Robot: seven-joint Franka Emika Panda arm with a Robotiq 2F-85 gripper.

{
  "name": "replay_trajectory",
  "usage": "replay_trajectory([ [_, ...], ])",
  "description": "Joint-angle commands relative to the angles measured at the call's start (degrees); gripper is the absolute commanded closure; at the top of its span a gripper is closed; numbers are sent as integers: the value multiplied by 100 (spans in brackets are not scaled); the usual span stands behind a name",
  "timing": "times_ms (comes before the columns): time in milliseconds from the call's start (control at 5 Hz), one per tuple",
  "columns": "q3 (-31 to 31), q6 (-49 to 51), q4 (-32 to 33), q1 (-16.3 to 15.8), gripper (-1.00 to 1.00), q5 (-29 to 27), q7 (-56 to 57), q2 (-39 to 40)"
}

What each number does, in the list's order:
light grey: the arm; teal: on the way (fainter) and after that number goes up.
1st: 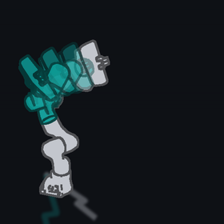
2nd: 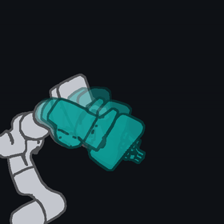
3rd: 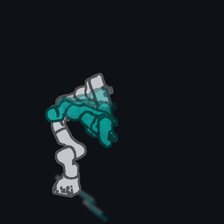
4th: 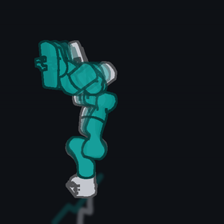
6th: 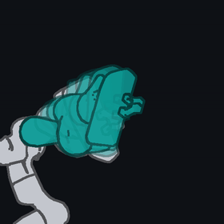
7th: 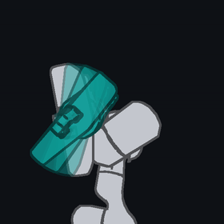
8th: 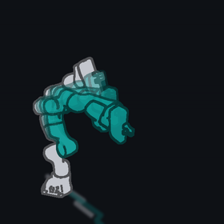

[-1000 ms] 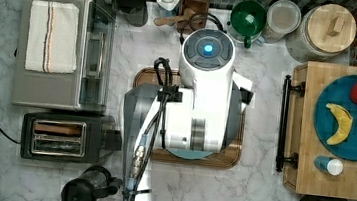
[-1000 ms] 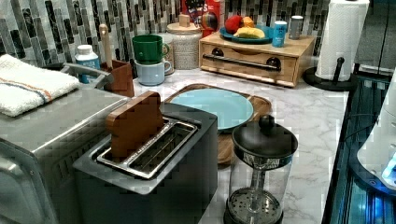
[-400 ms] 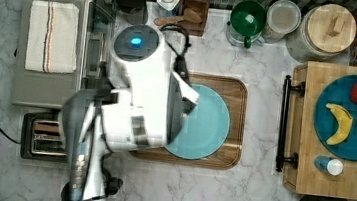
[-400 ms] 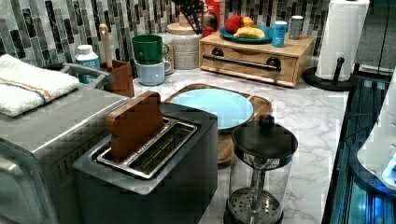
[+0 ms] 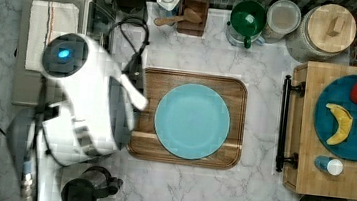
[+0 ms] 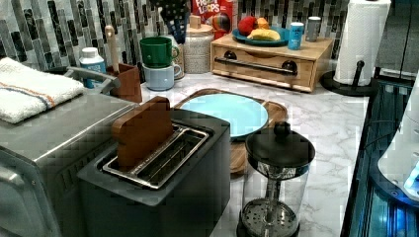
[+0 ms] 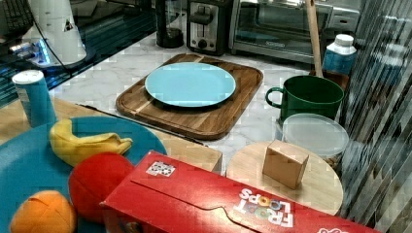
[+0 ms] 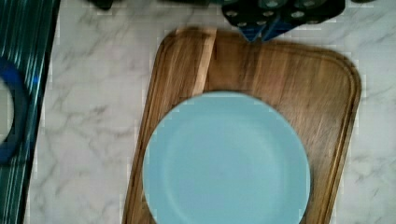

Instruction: Pick up the toast.

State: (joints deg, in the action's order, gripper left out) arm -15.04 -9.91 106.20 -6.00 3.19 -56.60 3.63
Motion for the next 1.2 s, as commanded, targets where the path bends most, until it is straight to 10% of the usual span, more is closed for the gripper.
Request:
replay_trajectory([
  [200,52,130,-1110,-1045,39,-714,-2201,104],
  [400,-184,-223,-953,-1075,-100,-623,-2543,109],
  [1200,-625,-1209,-197,-1152,-100,-1312,-2668,331],
])
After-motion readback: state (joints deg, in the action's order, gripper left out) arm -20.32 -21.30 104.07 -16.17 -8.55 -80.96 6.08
